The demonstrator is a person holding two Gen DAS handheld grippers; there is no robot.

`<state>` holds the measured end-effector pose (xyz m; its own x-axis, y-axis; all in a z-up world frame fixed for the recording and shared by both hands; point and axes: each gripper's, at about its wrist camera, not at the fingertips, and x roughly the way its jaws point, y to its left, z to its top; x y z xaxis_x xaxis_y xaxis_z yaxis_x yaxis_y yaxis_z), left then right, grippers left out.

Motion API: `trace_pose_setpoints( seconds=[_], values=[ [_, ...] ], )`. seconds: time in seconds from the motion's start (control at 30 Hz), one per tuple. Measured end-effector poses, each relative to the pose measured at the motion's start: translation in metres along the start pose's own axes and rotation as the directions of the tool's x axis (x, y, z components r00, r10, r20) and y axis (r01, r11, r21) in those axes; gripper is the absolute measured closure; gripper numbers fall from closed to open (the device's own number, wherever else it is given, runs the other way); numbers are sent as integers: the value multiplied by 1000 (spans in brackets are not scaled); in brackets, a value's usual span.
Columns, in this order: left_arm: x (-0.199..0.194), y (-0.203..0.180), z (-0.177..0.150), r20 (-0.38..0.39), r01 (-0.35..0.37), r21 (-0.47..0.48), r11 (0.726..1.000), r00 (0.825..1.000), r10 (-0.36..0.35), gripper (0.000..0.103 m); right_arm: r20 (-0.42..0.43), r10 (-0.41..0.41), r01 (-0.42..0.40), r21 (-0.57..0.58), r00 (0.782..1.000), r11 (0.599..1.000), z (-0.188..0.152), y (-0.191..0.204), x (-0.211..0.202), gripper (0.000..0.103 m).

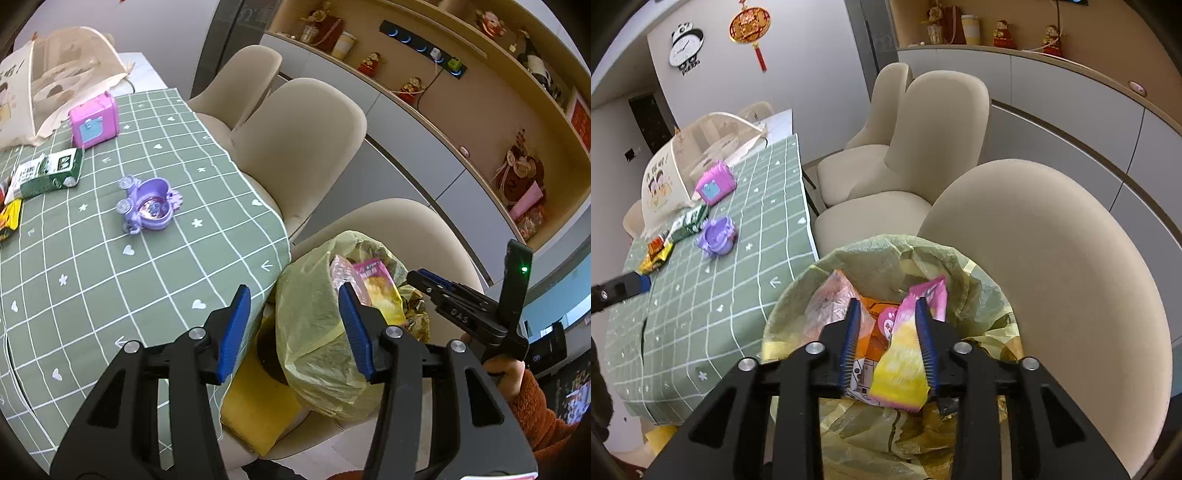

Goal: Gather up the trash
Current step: 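Open both tools over the bag, dropping both items, and return toward the table, then grasp the gold snack bag with the left tool while the right tool grasps the green milk carton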

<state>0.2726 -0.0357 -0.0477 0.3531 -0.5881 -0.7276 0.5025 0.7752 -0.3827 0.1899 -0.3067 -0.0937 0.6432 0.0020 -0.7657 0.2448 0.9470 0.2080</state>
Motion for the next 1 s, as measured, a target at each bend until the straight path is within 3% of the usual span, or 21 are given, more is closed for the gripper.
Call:
trace_pose_setpoints(
  seconds=[0.2, 0.37, 0.5, 0.7, 0.83, 1.0],
  values=[
    [-11, 20, -2, 22, -13, -24, 1000, 1000, 14, 56, 27, 20, -19, -10, 999, 1000, 7, 14, -15, 73],
    [-31, 50, -5, 66, -82, -48, 995, 994, 85, 56, 62, 68, -63, -83, 996, 995, 19, 54, -24, 73],
    [-56, 94, -7, 107, -134, -131, 982, 983, 148, 56, 101, 112, -96, -156, 989, 983, 32, 100, -21, 73],
    [-107, 182, -11, 170, -226, -301, 927, 943, 285, 55, 85, 199, -172, -249, 976, 953, 51, 186, 3, 73],
    [-142, 245, -19, 194, -271, -414, 869, 907, 375, 50, 37, 230, -207, -311, 973, 928, 57, 246, 22, 73],
    [-166, 308, -27, 197, -277, -489, 827, 888, 414, 50, 6, 241, -218, -406, 971, 888, 60, 308, 40, 73]
  ],
)
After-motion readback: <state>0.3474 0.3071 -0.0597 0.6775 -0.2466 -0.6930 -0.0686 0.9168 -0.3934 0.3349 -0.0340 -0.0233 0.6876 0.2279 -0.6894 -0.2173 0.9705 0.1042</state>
